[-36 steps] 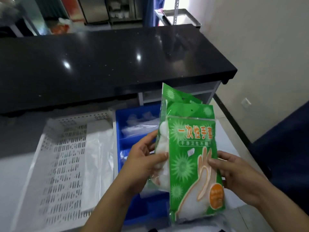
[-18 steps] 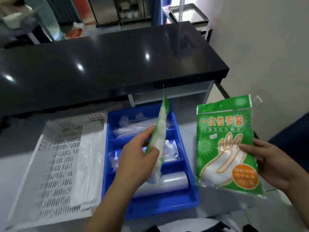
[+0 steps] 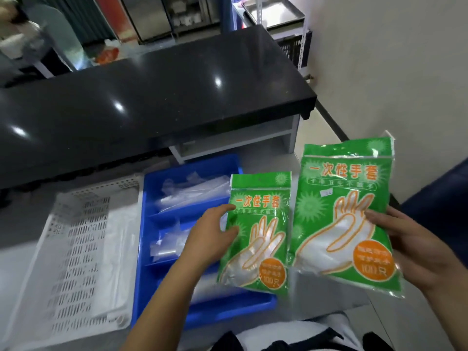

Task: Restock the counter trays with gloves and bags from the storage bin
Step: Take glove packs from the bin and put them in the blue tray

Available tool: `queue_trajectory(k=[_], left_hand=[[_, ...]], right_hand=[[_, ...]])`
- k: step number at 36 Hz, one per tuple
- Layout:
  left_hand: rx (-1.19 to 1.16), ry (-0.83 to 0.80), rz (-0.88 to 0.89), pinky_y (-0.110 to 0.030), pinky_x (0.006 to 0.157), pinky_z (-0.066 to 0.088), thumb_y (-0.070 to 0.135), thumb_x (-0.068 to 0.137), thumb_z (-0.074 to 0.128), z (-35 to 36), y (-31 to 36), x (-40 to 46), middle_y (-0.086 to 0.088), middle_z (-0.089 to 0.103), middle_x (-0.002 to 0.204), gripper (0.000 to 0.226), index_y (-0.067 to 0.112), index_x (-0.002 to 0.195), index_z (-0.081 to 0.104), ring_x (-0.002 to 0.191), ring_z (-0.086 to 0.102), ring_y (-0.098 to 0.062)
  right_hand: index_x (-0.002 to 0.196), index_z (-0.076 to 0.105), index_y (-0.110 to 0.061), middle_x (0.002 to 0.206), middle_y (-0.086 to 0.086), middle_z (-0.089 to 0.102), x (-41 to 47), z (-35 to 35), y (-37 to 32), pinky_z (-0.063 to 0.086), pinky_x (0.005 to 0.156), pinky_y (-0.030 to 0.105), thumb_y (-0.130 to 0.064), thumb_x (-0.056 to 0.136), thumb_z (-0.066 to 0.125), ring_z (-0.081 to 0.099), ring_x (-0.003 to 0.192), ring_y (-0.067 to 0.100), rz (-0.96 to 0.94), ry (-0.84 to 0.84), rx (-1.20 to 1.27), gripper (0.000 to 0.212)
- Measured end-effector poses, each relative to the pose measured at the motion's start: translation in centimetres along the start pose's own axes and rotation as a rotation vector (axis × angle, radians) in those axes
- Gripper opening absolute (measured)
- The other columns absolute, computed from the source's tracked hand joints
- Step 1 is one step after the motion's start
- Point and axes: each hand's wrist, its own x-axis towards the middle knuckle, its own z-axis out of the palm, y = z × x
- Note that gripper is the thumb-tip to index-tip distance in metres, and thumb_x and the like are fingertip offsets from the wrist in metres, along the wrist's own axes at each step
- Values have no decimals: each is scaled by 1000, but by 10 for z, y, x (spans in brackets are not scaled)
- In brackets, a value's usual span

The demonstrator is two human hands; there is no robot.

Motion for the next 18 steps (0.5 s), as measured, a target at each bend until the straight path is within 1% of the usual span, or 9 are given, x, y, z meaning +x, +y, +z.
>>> queue_trajectory(k=[3,4,6,8,9,12,14,16,18], left_hand=[[-306,16,-45,-28,81,52,25,93,62,-3,-5,4,11,64,122,27,47,108,62,100,64,1],[-384,25,-67,-27,79,53,25,95,60,-4,-6,4,12,66,119,24,47,104,64,93,64,5],[-523,33,-143,-36,90,53,30,98,55,-4,-10,1,10,66,120,20,40,112,65,101,64,-3],[-639,17,-222,-42,96,52,40,98,52,-3,-14,-2,8,66,122,24,36,119,64,110,62,-13],[-676,5,-241,-41,93,53,43,98,51,-3,-15,-4,10,65,122,23,37,116,64,111,61,-14],[-726,-67,-244,-29,75,56,44,94,58,0,-18,-10,13,69,115,15,40,107,65,103,67,-9],[-730,-133,-231,-25,67,56,36,91,66,4,-21,-12,13,72,112,26,39,117,62,96,71,-7],[-700,-157,-228,-27,70,55,27,89,71,9,-24,-14,12,69,118,43,40,127,57,100,70,-10],[-681,-131,-211,-26,70,56,19,87,72,12,-26,-16,12,66,122,52,42,130,54,103,68,-10]], right_hand=[[131,60,-9,130,25,62,5,26,4,53,88,60,-9,86,54,60,116,44,39,-141,33,45],[131,60,-8,129,24,63,9,36,9,51,91,61,-10,84,57,60,117,45,56,-164,5,46],[123,65,-6,120,23,68,18,56,23,53,91,57,-11,78,65,66,107,41,86,-110,-147,46],[113,69,-2,105,20,74,29,72,42,60,75,43,-10,77,70,72,87,31,106,19,-334,37],[109,70,-1,98,18,76,34,77,52,59,67,37,-9,80,70,73,79,27,117,72,-401,30],[102,71,-1,88,14,77,46,81,75,55,57,31,-7,86,68,73,70,24,130,167,-507,17],[98,71,-1,85,12,78,49,81,83,54,52,27,-7,85,71,74,68,23,104,184,-528,14],[94,73,-3,85,10,78,49,82,88,55,53,25,-8,83,74,76,73,24,71,192,-533,12],[93,73,-5,87,10,78,48,83,90,56,52,25,-8,83,74,76,75,25,58,205,-520,11]])
